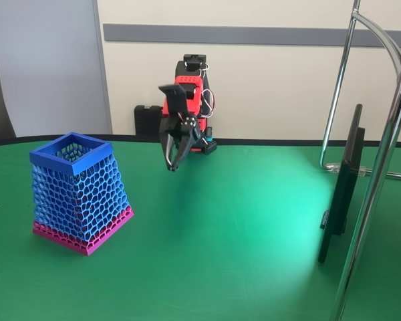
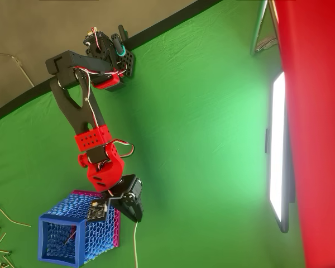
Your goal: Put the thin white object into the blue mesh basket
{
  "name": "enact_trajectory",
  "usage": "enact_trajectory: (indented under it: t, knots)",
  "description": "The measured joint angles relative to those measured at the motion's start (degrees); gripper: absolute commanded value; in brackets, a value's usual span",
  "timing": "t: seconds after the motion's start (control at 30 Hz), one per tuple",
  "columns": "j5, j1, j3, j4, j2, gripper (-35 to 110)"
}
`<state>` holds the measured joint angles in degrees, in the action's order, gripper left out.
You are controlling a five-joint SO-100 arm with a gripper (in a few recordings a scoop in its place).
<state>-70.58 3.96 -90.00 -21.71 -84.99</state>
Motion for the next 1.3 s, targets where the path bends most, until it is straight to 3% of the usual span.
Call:
enact_trajectory:
  t: [0.4, 0.73, 1.03, 1.2, 1.3]
  knots:
    - [53.6, 6.3, 23.0, -1.4, 4.0, 0]
    - [96.7, 13.6, 31.0, -6.3, 8.3, 0]
    - [120.8, 19.2, 33.3, -10.5, 8.3, 0]
    - [124.3, 20.3, 30.2, -6.9, 8.3, 21]
    - [124.4, 20.3, 27.3, -5.4, 8.2, 24]
